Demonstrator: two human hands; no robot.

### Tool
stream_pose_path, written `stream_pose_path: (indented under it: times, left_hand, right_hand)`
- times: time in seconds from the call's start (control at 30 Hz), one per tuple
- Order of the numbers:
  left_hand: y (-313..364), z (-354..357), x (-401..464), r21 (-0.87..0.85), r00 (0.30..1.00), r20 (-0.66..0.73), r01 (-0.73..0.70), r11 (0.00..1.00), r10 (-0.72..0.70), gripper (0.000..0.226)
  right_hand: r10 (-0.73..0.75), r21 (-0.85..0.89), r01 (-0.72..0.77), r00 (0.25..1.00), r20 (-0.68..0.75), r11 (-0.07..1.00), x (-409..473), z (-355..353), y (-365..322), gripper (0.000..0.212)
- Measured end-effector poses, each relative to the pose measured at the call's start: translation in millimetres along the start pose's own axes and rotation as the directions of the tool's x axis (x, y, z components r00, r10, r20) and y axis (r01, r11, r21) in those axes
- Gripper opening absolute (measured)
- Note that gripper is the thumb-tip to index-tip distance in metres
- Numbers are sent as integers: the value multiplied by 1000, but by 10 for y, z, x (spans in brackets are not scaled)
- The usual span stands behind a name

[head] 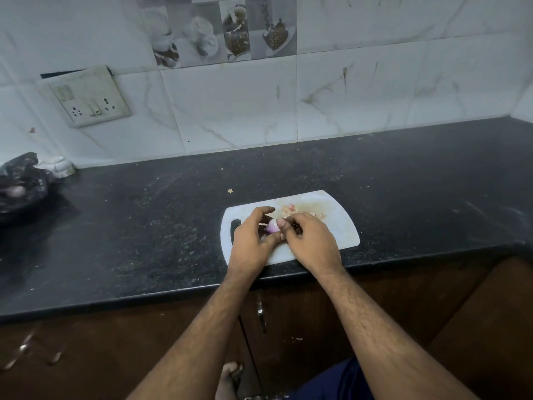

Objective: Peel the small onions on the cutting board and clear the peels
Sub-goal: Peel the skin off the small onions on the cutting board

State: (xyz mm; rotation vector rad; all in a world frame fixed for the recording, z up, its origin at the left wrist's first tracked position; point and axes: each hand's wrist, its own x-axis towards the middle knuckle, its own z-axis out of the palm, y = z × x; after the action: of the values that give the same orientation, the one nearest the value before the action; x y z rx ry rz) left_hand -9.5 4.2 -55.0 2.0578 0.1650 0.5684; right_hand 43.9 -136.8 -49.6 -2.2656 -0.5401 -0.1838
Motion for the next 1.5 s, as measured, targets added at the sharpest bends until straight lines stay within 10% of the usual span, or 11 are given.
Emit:
stream_pose_path:
  times: [1.2,1.5]
  left_hand:
    - [113,130,-107,333,969,95,-245,911,226,29]
    - [98,86,-81,260,997,51,-75,963,64,39]
  right_hand:
    - [-6,-225,4,1000,-9,974,62,75,-15,24]
    - [4,-59,-10,995,-101,998,47,83,45,7]
